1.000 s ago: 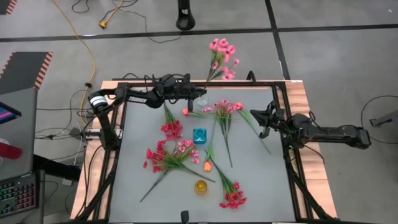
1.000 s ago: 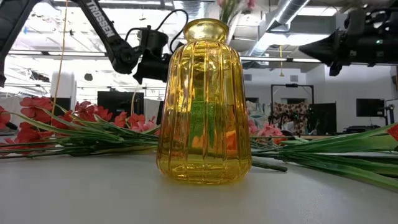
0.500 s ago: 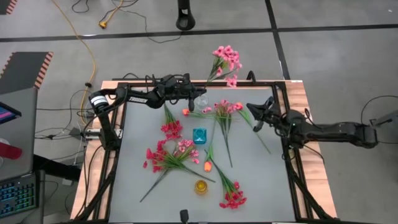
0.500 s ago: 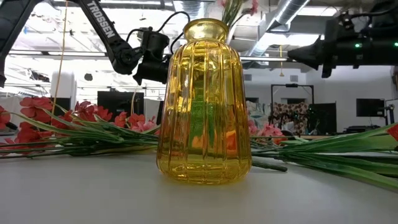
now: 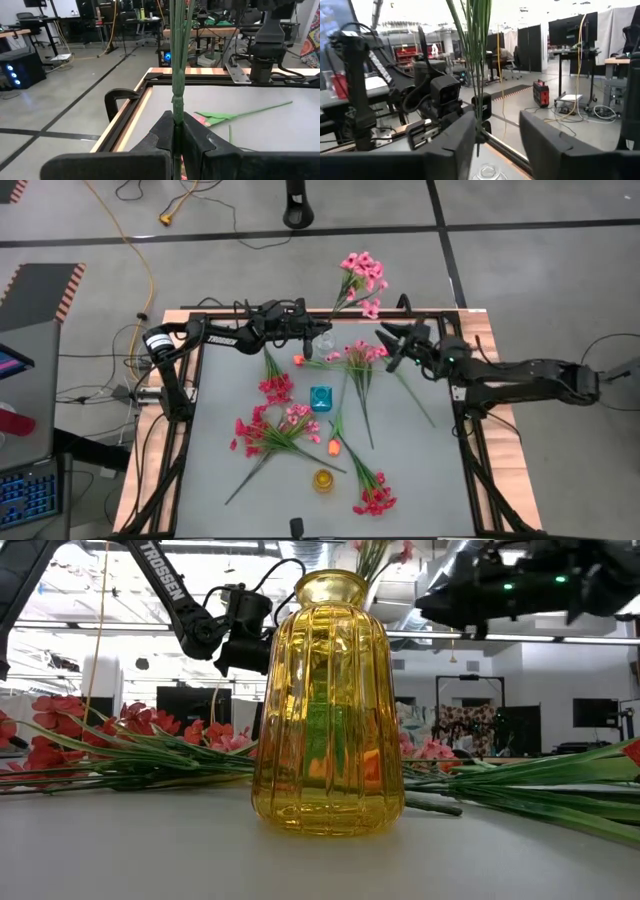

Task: Sort flowers into vase by color
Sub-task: Put the bottom right pink flowers into the transparent vase

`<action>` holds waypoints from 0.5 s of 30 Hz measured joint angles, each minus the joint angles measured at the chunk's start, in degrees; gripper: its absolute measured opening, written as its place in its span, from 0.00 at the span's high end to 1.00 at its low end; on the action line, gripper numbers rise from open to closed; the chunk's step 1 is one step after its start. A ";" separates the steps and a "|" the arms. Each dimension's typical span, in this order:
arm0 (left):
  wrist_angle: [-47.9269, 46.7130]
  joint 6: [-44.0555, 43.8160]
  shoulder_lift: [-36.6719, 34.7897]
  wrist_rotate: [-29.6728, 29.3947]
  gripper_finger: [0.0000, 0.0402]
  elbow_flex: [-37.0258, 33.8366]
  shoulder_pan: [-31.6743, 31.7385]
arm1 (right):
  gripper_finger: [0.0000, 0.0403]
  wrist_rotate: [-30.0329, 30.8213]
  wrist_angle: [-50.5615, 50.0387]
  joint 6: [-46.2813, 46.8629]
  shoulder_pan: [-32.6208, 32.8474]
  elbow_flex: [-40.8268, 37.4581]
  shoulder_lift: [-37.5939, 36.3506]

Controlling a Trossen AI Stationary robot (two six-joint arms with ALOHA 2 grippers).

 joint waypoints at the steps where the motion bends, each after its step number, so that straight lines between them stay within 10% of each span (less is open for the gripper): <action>1: 0.00 0.00 0.00 0.00 1.00 0.00 -0.04 | 0.50 -0.03 -0.03 -0.64 -0.28 1.37 1.75; 15: 0.02 0.00 0.00 0.13 1.00 0.00 -0.68 | 0.38 -1.28 0.01 -7.31 -1.36 19.83 23.23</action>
